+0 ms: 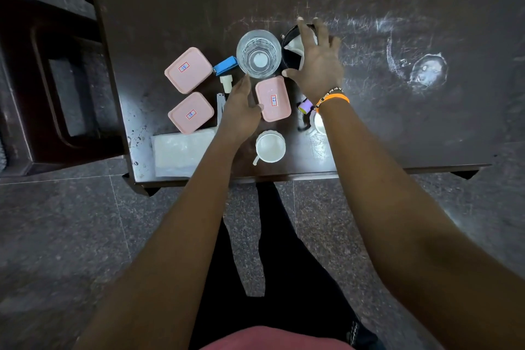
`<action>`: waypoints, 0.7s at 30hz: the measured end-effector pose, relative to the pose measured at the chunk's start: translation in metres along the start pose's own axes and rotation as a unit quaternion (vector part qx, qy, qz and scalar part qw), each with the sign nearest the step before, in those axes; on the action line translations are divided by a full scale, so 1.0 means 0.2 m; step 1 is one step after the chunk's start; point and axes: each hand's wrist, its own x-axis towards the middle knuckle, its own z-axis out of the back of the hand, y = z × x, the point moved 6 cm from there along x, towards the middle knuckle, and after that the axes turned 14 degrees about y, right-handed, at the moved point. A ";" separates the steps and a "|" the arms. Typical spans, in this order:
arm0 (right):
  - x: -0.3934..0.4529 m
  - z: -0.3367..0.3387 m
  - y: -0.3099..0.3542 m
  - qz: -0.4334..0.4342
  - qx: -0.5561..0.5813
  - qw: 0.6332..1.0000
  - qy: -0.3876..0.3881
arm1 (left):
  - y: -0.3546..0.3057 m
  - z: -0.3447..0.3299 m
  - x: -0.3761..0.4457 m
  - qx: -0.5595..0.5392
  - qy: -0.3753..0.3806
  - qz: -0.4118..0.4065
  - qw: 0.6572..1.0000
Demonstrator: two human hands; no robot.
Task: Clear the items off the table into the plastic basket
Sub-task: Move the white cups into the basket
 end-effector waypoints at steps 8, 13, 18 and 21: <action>-0.35 -0.09 -0.19 -0.040 0.205 0.966 -0.151 | 0.22 -0.16 -0.05 -0.014 0.022 0.074 0.997; -0.58 -0.37 -0.47 -0.221 0.355 0.891 -0.174 | 0.40 -0.33 -0.08 0.063 0.065 0.160 0.983; -0.50 -0.55 -0.58 -0.341 0.448 0.821 -0.092 | 0.41 -0.34 0.01 0.174 0.036 0.156 0.972; -0.42 -0.54 -0.57 -0.319 0.431 0.842 -0.066 | 0.39 -0.31 0.05 0.216 0.013 0.143 0.966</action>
